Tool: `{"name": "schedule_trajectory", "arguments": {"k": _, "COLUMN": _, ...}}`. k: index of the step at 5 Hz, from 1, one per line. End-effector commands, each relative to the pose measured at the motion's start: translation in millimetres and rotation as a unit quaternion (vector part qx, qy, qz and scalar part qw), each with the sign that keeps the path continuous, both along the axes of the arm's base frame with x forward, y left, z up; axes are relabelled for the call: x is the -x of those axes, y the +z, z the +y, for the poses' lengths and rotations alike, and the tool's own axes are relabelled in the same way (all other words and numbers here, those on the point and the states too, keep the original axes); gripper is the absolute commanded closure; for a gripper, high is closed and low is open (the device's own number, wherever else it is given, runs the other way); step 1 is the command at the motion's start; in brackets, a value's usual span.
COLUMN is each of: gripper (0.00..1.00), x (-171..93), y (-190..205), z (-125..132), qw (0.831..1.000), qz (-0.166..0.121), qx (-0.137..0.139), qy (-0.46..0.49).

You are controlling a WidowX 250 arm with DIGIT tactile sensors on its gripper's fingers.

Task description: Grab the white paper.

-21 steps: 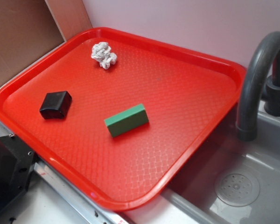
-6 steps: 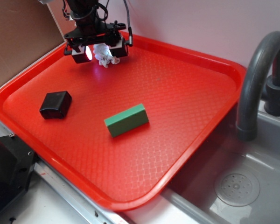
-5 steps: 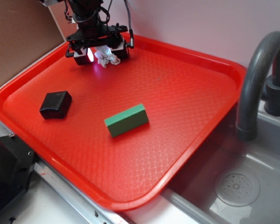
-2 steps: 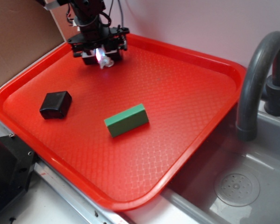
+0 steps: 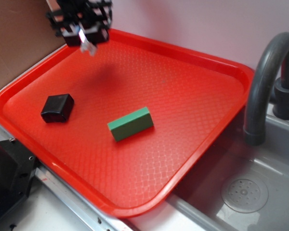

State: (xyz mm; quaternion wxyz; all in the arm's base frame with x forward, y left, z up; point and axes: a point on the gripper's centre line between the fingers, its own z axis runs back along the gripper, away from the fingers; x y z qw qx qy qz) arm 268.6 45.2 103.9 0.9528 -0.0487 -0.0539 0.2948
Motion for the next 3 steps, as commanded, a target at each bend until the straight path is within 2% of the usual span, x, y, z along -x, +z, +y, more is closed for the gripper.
{"name": "schedule_trajectory", "arguments": {"k": 1, "gripper": 1.0, "x": 29.1, "y": 104.8, "z": -11.7, "qw": 0.992, "qz": -0.069, "qx": 0.088, "qy": -0.066}}
{"name": "schedule_trajectory", "arguments": {"k": 2, "gripper": 1.0, "x": 46.1, "y": 132.3, "z": -22.9, "qw": 0.99, "qz": -0.104, "qx": 0.082, "qy": -0.056}}
{"name": "schedule_trajectory", "arguments": {"k": 3, "gripper": 1.0, "x": 57.6, "y": 127.4, "z": -42.2, "qw": 0.995, "qz": -0.093, "qx": 0.036, "qy": -0.013}}
